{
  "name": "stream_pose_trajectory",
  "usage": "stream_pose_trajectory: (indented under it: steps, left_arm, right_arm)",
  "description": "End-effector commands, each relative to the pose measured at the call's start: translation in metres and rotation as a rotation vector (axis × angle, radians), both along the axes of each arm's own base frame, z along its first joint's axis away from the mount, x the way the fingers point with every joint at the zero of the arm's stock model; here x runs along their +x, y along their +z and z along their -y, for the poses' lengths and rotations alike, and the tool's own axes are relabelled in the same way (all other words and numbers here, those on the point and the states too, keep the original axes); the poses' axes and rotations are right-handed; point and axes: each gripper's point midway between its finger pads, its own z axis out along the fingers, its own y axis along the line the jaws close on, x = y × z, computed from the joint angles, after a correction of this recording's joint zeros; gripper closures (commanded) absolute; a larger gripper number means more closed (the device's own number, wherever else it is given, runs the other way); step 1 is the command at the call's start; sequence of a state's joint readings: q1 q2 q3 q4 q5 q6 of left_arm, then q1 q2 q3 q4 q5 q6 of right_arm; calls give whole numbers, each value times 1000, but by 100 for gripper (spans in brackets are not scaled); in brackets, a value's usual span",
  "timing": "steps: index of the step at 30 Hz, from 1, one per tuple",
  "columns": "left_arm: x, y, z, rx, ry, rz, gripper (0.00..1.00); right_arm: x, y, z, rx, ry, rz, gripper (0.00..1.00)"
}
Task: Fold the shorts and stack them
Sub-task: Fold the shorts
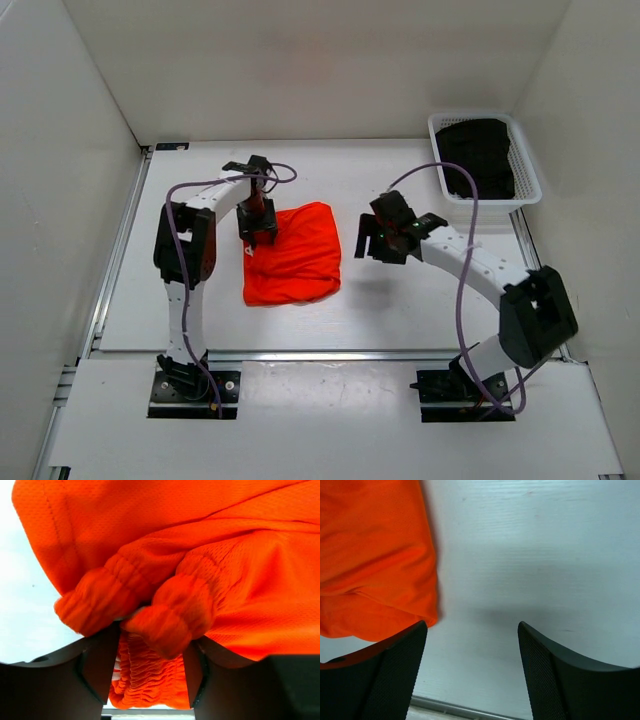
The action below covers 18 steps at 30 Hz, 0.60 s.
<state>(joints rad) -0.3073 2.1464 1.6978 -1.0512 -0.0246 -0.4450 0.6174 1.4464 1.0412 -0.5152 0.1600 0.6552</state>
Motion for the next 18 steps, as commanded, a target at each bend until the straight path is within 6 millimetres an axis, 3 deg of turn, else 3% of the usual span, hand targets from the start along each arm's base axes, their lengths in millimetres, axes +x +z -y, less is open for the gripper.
stream_pose_trajectory:
  steps: [1, 5, 6, 9, 13, 17, 18]
  left_arm:
    - [2, 35, 4, -115, 4, 74, 36]
    - [0, 67, 1, -234, 5, 116, 24]
    - [-1, 85, 4, -279, 1, 149, 20]
    - [-3, 113, -7, -296, 11, 213, 17]
    - [-12, 110, -34, -244, 56, 232, 17]
    - [-28, 73, -47, -231, 115, 160, 19]
    - [-33, 65, -48, -229, 127, 133, 19]
  right_arm:
    - [6, 0, -32, 60, 133, -47, 20]
    - [9, -5, -46, 56, 159, -69, 19]
    - [9, -4, -46, 60, 150, -72, 19]
    - [7, -5, -52, 78, 158, -70, 19]
    - [4, -16, -62, 128, 169, -95, 18]
    - [10, -25, -80, 171, 205, -126, 16]
    - [12, -35, -83, 162, 216, -150, 16]
